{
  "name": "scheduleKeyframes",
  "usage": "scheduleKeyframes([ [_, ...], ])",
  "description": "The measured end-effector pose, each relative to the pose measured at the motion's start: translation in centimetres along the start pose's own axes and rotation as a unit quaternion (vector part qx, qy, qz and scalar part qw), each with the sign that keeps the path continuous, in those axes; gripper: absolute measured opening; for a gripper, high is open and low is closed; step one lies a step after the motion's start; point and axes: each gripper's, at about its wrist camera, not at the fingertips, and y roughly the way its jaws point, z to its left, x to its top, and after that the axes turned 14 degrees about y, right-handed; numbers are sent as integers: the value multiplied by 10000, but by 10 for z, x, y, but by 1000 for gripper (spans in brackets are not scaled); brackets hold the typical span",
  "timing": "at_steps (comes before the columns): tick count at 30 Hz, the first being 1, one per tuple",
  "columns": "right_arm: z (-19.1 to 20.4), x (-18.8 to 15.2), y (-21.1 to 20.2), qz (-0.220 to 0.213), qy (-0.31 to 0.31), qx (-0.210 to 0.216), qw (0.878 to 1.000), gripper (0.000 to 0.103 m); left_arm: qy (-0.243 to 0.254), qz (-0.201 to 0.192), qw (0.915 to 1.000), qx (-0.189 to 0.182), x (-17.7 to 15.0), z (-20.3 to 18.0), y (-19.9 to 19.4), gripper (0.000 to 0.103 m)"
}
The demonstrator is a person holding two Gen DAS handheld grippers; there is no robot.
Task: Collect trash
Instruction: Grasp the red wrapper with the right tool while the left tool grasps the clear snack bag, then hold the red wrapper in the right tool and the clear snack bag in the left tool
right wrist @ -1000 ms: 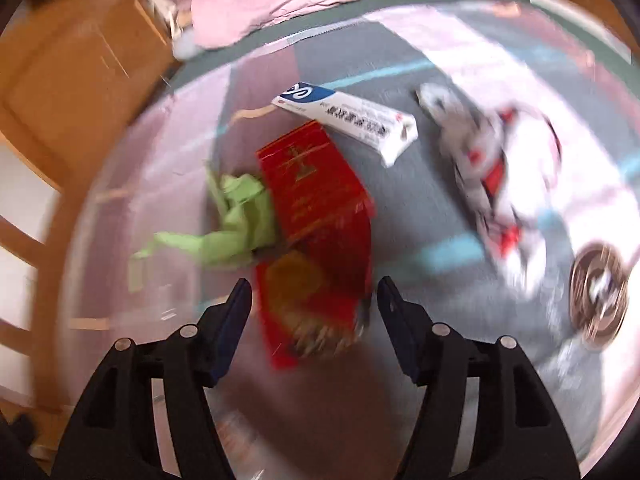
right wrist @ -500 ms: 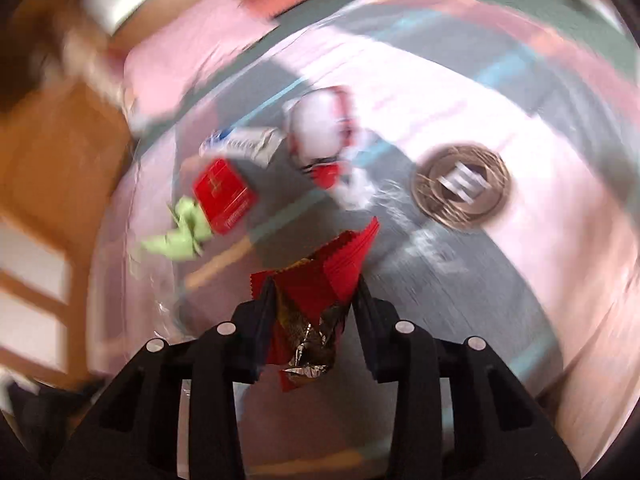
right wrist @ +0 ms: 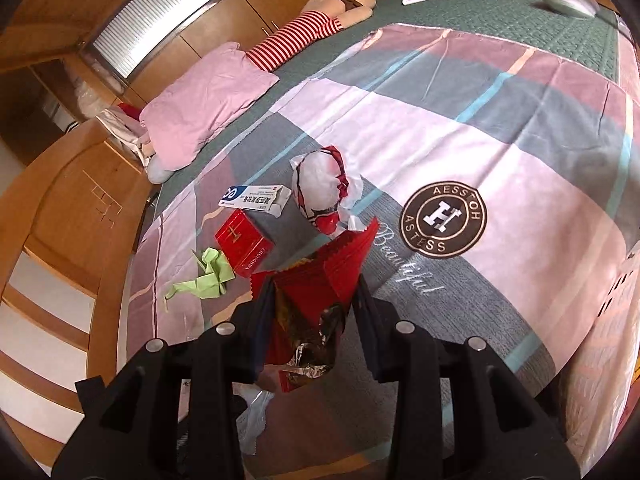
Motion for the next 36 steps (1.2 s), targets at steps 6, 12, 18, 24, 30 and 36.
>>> scheduleKeyframes([
  [6,-2,0,-3,-6,47,30,10000,39,821,-212,9949,540,-3,-19,1,87],
  [12,-2,0,-2,0,31,23,10000,39,1342,-473,9887,474,-3,-35,-3,45],
  [18,-2,0,-1,21,65,11,10000,39,834,-582,9947,-172,4,-16,-16,22],
  [24,-2,0,2,61,57,-9,10000,39,844,-1081,9904,-185,2,-18,-50,20],
  [30,-4,0,4,118,99,-32,9999,39,996,-1660,9808,246,3,-18,-87,20],
  [36,-3,-1,5,143,66,-44,9999,39,1090,-1802,9771,301,2,-16,-101,20],
])
